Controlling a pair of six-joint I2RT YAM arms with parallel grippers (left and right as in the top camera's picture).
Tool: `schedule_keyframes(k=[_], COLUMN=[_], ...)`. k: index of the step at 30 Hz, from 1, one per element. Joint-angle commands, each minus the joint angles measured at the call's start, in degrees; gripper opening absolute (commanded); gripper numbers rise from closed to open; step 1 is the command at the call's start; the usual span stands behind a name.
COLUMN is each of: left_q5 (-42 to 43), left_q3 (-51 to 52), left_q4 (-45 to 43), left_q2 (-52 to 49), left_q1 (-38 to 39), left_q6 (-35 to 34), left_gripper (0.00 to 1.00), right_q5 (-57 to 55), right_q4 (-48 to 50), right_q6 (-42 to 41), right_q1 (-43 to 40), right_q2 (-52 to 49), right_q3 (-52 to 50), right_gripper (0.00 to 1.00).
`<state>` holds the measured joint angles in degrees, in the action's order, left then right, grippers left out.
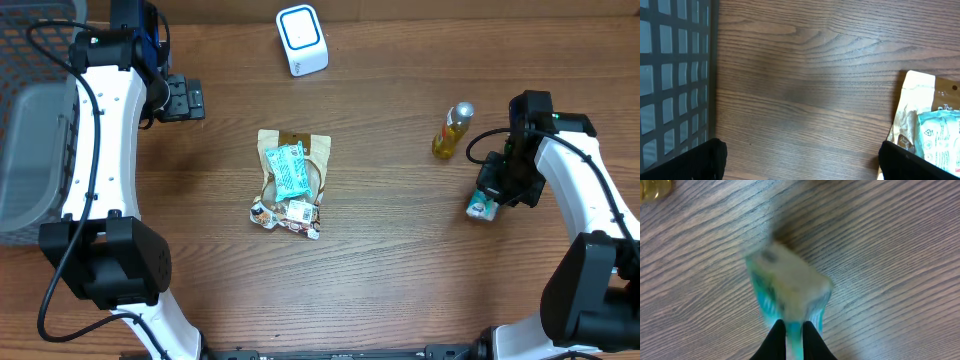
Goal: Scan the item barcode
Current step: 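Set the box down in front of the jar and open the gripper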
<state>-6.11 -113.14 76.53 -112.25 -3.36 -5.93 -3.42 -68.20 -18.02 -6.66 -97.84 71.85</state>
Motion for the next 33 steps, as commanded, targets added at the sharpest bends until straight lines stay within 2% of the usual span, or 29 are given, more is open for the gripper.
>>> schedule_keyframes(k=[1,16,22,25,26,27,28,30,31,32,33], left_q5=[-0.3,-0.3,-0.3,-0.3,-0.3,-0.3,-0.3,-0.3,-0.3,-0.3,-0.3], left_q3=[-0.9,-0.9,-0.9,-0.9,-0.9,-0.9,-0.9,-0.9,-0.9,-0.9,-0.9], left_q4=[-0.1,-0.1,-0.1,-0.1,-0.1,-0.1,-0.1,-0.1,-0.1,-0.1,-0.1], left_q2=[0.2,0.2,0.2,0.2,0.2,0.2,0.2,0.2,0.2,0.2,0.2], left_q1=[0.4,0.4,0.4,0.4,0.4,0.4,0.4,0.4,0.4,0.4,0.4], left_q6=[0.6,0.6,0.6,0.6,0.6,0.6,0.6,0.6,0.6,0.6,0.6], left_gripper=[0.99,0.99,0.99,1.00,1.00,1.00,0.99,1.00,1.00,1.00,1.00], right_q5=[-0.8,-0.8,-0.8,-0.8,-0.8,-0.8,-0.7,0.3,1.0,1.2,1.3], right_q4=[0.2,0.3,0.6,0.7,0.7,0.8,1.0,1.5,1.8,1.9,1.9], right_q6=[-0.2,-0.2,-0.2,-0.2,-0.2,-0.2,-0.2,-0.2,0.2,0.8,1.1], right_q1=[0.2,0.2,0.2,0.2,0.2,0.2,0.2,0.2,0.2,0.2,0.2], right_q2=[0.7,0.7,0.7,0.7,0.7,0.7,0.7,0.7,0.7,0.7,0.7], right_q3=[-0.3,-0.3,-0.3,-0.3,-0.3,-0.3,-0.3,-0.3,-0.3,-0.1,0.1], right_gripper=[0.10,0.11,0.16,0.27,0.35,0.50,0.57,0.64,0.72,0.86,0.87])
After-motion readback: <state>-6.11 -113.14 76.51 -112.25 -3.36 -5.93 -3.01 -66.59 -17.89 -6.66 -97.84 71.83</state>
